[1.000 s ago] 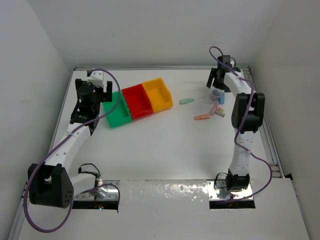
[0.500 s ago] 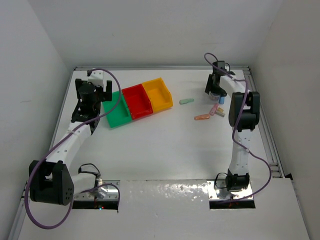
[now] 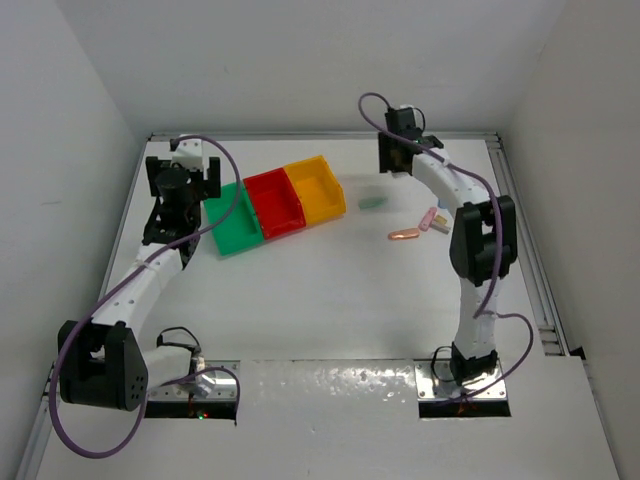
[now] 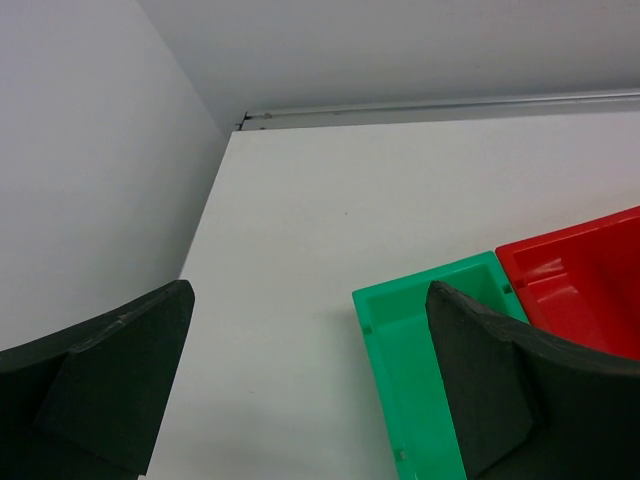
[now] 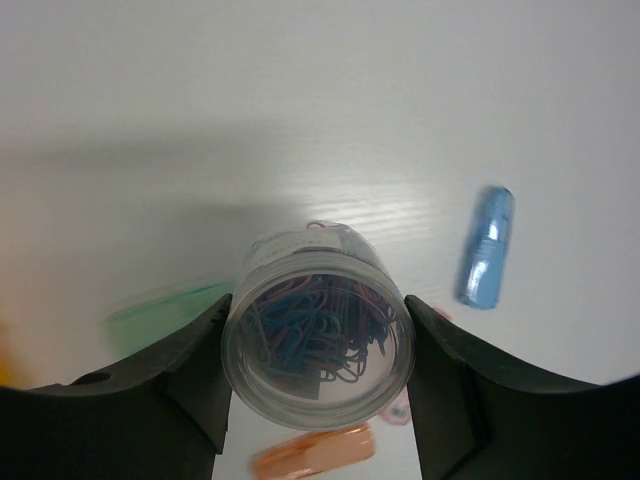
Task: Sort the stationery into containers
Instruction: Pick up the stationery from the center of the board, then place the stationery in the storage box.
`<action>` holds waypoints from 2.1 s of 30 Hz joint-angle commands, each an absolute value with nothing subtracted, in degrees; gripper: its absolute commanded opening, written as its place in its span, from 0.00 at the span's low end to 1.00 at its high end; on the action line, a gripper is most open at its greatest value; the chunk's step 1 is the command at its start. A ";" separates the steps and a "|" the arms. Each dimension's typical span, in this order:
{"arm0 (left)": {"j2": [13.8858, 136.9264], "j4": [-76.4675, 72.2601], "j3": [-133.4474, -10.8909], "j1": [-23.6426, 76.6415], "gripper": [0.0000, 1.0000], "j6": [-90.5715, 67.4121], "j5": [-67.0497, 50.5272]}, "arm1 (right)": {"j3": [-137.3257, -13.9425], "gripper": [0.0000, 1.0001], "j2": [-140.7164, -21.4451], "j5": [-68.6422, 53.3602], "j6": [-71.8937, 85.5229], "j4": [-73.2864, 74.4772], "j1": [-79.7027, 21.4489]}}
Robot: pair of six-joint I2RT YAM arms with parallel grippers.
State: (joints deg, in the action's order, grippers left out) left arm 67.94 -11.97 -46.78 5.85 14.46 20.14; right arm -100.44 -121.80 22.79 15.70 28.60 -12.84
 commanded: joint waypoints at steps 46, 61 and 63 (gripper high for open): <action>65.83 -15.47 -43.77 6.94 1.00 11.69 22.24 | -117.60 0.52 -139.13 8.52 11.51 22.06 -32.34; 65.74 -15.82 -43.86 7.12 1.00 11.51 21.53 | -117.42 0.70 -134.57 8.18 9.49 19.60 -33.31; 65.65 -15.65 -44.03 7.29 1.00 11.69 21.01 | -117.51 0.70 -132.73 8.00 9.58 19.60 -33.57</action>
State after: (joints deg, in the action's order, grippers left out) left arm 67.37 -13.08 -43.79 6.46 11.75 21.82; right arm -116.81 -139.09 7.73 10.04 21.93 -32.62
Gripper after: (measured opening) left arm 0.996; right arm 0.700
